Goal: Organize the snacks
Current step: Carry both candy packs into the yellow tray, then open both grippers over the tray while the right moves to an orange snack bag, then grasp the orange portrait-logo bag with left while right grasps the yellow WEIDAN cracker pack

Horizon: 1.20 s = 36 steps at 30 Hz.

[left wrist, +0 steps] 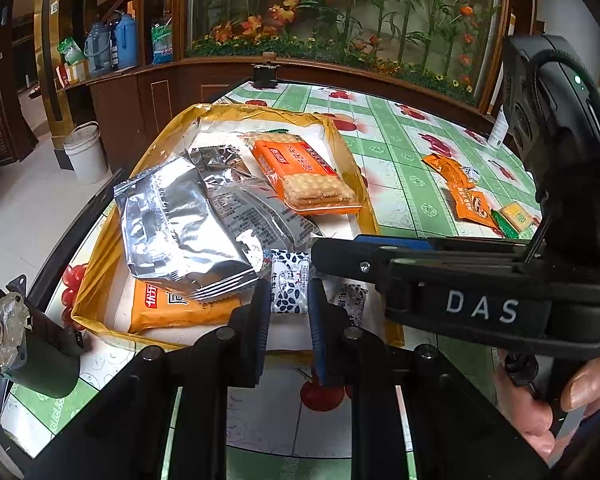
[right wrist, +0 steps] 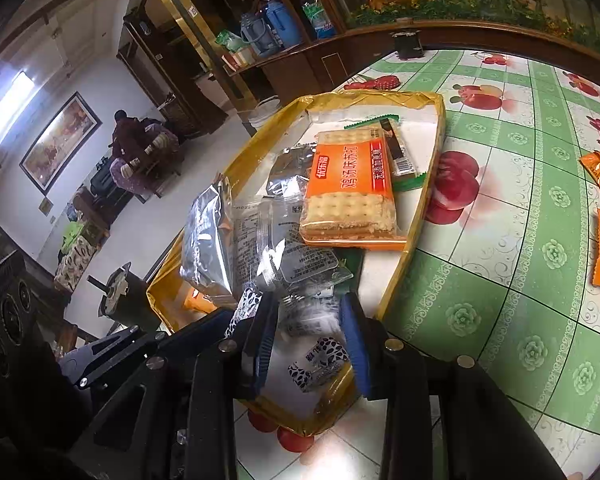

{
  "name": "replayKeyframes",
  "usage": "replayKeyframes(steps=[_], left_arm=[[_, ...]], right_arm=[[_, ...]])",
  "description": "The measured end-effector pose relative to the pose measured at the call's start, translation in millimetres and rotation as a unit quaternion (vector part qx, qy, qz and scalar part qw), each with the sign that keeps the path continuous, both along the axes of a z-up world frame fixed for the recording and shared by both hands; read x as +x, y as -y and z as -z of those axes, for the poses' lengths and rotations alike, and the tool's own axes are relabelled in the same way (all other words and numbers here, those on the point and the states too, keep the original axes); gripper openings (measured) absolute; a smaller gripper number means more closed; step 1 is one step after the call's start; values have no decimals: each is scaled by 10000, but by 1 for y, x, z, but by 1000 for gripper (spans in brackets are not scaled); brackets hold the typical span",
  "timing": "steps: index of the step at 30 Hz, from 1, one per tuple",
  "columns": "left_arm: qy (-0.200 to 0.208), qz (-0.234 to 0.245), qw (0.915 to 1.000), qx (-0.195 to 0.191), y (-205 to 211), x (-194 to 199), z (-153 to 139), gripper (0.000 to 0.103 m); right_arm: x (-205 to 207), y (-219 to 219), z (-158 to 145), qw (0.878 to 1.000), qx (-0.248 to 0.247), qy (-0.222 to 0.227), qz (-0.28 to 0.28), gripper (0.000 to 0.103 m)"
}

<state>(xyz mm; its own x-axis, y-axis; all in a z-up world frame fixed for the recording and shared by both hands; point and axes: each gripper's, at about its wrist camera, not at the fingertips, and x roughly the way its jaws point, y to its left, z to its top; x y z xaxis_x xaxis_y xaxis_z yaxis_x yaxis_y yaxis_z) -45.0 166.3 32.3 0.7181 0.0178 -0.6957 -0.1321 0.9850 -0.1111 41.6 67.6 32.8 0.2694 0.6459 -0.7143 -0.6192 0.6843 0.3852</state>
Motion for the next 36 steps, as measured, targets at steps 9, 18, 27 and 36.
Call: replayKeyframes(steps=[9, 18, 27, 36], left_arm=[[-43, 8, 10000, -13, 2, -2, -3, 16], [-21, 52, 10000, 57, 10, -1, -13, 21], [93, 210, 9997, -14, 22, -8, -21, 21], [48, 428, 9991, -33, 42, -7, -21, 21]], right_arm=[[1, 8, -8, 9999, 137, -14, 8, 38], [16, 46, -23, 9988, 271, 83, 401, 39], [99, 151, -18, 9732, -367, 270, 2256, 39], [130, 180, 12, 9697, -477, -128, 2393, 43]])
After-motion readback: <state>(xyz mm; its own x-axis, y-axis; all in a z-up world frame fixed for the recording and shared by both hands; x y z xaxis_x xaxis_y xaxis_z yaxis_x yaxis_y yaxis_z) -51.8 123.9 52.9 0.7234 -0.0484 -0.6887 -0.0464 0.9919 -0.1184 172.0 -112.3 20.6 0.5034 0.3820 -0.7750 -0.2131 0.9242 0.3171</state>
